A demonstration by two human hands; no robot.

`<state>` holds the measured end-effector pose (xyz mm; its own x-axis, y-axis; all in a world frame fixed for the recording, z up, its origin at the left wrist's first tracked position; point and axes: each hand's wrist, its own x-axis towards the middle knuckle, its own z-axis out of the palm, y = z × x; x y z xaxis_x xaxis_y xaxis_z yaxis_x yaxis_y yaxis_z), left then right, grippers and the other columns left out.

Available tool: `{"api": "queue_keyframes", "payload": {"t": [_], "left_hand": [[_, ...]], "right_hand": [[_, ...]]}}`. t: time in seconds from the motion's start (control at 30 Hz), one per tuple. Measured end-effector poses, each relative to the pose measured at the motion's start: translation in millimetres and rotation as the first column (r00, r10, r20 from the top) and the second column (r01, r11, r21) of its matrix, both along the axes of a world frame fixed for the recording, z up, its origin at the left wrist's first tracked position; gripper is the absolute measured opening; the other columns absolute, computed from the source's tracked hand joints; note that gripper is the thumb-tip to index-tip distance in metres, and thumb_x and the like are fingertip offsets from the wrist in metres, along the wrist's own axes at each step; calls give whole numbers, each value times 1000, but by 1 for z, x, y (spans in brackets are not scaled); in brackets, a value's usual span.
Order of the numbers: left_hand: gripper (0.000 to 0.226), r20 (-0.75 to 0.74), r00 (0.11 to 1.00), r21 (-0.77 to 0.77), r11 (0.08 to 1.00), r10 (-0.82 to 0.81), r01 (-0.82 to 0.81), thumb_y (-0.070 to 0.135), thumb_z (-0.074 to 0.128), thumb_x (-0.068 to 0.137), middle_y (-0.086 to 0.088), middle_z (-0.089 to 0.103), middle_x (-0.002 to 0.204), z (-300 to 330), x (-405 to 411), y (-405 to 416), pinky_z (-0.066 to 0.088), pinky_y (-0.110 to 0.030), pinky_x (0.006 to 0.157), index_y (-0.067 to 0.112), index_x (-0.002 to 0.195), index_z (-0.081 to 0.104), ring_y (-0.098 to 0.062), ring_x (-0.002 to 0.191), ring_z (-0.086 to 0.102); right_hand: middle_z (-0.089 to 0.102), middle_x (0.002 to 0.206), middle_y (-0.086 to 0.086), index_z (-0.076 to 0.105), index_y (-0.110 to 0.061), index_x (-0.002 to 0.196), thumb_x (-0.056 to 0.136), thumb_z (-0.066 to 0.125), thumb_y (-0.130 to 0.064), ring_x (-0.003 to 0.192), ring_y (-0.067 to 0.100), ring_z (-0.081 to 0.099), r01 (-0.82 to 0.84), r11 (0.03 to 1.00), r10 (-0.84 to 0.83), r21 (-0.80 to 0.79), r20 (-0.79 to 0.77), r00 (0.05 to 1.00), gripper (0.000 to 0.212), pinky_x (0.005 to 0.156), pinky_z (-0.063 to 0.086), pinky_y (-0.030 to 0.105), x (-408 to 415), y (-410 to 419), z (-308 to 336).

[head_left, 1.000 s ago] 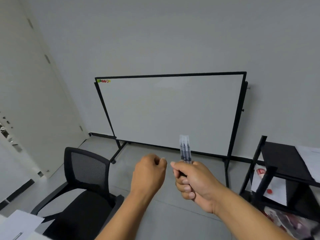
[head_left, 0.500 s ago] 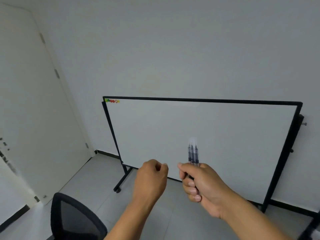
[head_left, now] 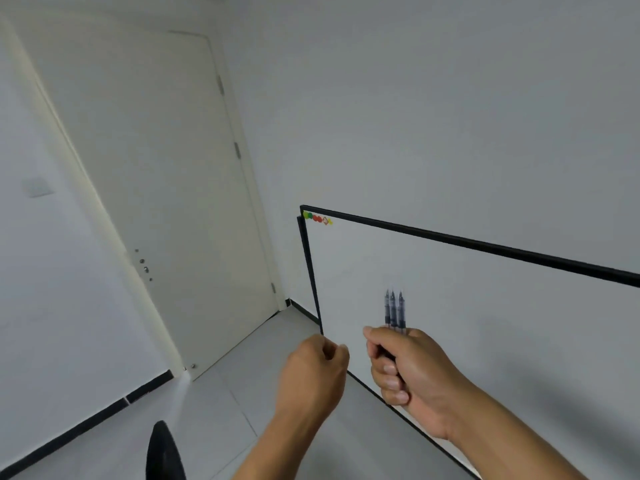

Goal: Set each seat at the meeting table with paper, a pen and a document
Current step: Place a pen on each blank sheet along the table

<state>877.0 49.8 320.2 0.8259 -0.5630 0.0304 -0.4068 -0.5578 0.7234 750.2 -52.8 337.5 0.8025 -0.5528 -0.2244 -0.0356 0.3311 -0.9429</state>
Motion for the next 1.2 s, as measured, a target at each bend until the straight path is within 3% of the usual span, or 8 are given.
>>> {"api": "queue_keyframes", "payload": {"t": [0.17, 0.3, 0.5, 0.77, 1.1, 1.2], "left_hand": [[24, -1, 989, -29, 989, 147, -147, 36, 61, 103, 3, 69, 72, 4, 80, -29, 41, -16, 41, 18, 88, 68, -8, 54, 60], [23, -34, 977, -45, 977, 209, -211, 38, 62, 101, 4, 73, 77, -11, 150, -51, 51, -30, 63, 22, 86, 68, -14, 74, 70], [23, -93, 962, -65, 963, 257, -263, 39, 61, 97, 6, 73, 74, -8, 261, -81, 56, -34, 71, 24, 81, 67, -13, 72, 68], [23, -43, 919, -95, 914, 392, -394, 39, 59, 100, 6, 73, 79, 22, 400, -79, 49, -26, 64, 24, 84, 66, -9, 76, 68], [22, -15, 778, -51, 776, 628, -628, 40, 58, 99, 9, 73, 82, 11, 569, -69, 56, -29, 72, 26, 84, 67, -8, 78, 69], [22, 14, 726, -25, 726, 687, -687, 38, 56, 98, 9, 72, 77, 21, 623, -69, 55, -30, 67, 25, 83, 65, -10, 71, 66]], "right_hand": [[33, 61, 4, 55, -14, 70, 101, 65, -21, 51, 16, 28, -134, 991, 134, 8, -19, 991, 34, 48, 18, 27, 95, -51, -3], [34, 60, 4, 55, -15, 69, 101, 65, -21, 50, 16, 28, -177, 984, 177, -1, -55, 983, 34, 49, 17, 28, 174, -79, -11], [32, 61, 6, 52, -14, 69, 100, 63, -19, 50, 17, 26, -233, 971, 225, -48, -131, 966, 34, 50, 17, 29, 296, -116, -3], [29, 64, 9, 52, -11, 80, 97, 62, -18, 53, 18, 25, -403, 912, 394, -75, -117, 912, 21, 52, 15, 31, 461, -130, 13], [29, 61, 6, 52, -15, 69, 97, 65, -19, 52, 18, 24, -617, 785, 617, -50, -25, 787, 31, 49, 17, 26, 675, -139, -5], [30, 62, 7, 52, -15, 69, 96, 64, -18, 52, 18, 24, -669, 740, 669, -62, -23, 743, 30, 49, 17, 28, 749, -142, -2]]}}
